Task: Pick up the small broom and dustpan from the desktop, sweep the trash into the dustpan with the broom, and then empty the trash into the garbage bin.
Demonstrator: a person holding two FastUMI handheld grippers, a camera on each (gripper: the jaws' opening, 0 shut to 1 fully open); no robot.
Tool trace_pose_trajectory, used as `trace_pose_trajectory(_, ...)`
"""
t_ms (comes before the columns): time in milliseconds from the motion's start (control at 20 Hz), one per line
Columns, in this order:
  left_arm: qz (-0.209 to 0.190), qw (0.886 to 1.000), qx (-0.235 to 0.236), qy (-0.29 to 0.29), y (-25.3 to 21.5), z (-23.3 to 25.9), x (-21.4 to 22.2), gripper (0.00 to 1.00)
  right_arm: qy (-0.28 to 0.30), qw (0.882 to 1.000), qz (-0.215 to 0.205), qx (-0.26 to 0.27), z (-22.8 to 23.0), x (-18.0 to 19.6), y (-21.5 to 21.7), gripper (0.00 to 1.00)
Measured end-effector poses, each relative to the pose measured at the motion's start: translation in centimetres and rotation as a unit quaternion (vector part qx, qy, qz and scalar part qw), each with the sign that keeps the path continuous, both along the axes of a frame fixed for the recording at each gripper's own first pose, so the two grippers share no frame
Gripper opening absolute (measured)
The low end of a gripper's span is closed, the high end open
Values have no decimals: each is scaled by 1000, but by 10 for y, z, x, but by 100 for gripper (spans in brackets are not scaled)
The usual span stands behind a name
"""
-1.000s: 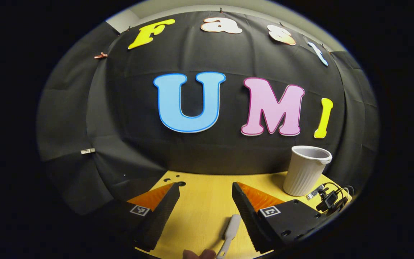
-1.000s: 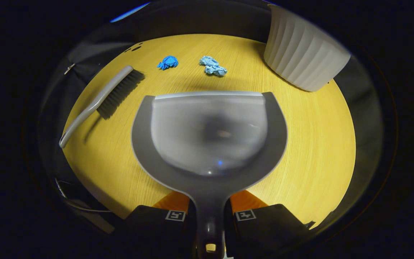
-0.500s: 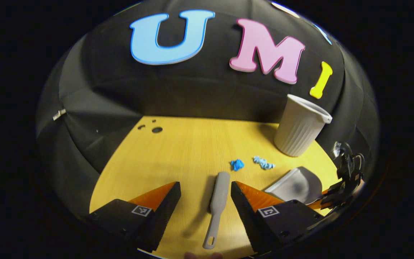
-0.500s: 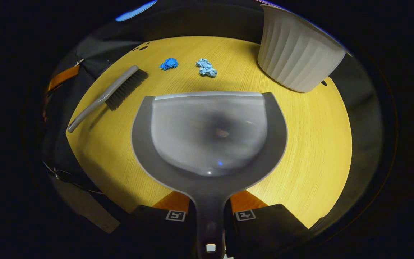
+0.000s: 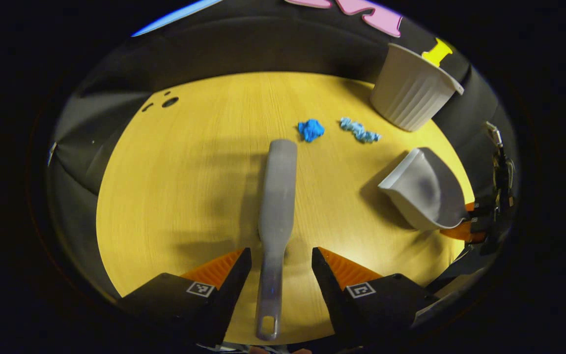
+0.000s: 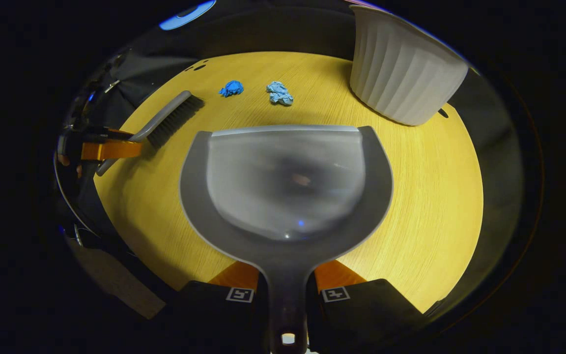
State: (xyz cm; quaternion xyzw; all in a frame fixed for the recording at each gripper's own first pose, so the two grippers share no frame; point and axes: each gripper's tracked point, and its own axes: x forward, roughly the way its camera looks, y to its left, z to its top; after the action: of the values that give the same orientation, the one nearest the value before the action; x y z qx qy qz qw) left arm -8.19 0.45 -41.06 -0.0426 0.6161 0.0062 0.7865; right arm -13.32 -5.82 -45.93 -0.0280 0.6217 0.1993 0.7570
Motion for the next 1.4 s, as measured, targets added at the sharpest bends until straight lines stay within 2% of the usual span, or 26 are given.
trace_pose_trajectory(150, 6, 999, -5, 42, 4, -18, 0, 76, 4, 1000, -1, 1, -2, -1, -2, 35)
trace_pose_trajectory(250, 4, 998, 8, 57, 10, -25, 2, 73, 7, 1000, -3, 2, -2, -2, -4, 35)
trace_pose_trajectory(500, -32, 996, 38, 76, 22, -30, 2, 63, 15, 1000, -5, 4, -4, -1, -8, 35)
trace_pose_trajectory(550, -24, 996, 37, 80, 23, -22, 3, 51, 17, 1000, -4, 4, -4, -2, -8, 35)
trace_pose_trajectory(600, -15, 995, 38, 91, 21, -21, 1, 45, 21, 1000, 0, 6, -4, -2, -7, 35)
trace_pose_trajectory(650, -10, 994, 40, 97, 20, -23, 3, 32, 28, 1000, 7, 6, -2, -3, -7, 35)
trace_pose_trajectory(700, -16, 994, 49, 100, 21, -24, 6, 30, 35, 999, 18, 4, -1, -4, -7, 35)
trace_pose_trajectory(750, -34, 992, 82, 85, 32, -23, 15, 27, 40, 999, 32, 0, 1, -4, -8, 35)
trace_pose_trajectory(850, -62, 987, 142, 34, 57, -9, 47, 25, 44, 997, 62, -15, 5, 0, -11, 35)
trace_pose_trajectory(900, -72, 986, 153, 14, 62, -1, 65, 24, 44, 996, 71, -18, 6, 3, -11, 35)
trace_pose_trajectory(1150, -112, 979, 167, -20, 63, 4, 128, 24, 66, 995, 78, -12, 8, 16, -9, 35)
trace_pose_trajectory(1300, -140, 975, 171, -17, 60, -7, 153, 27, 75, 993, 84, -21, 4, 22, -13, 35)
trace_pose_trajectory(1400, -160, 971, 176, -11, 59, -15, 167, 24, 75, 992, 92, -30, 2, 25, -16, 35)
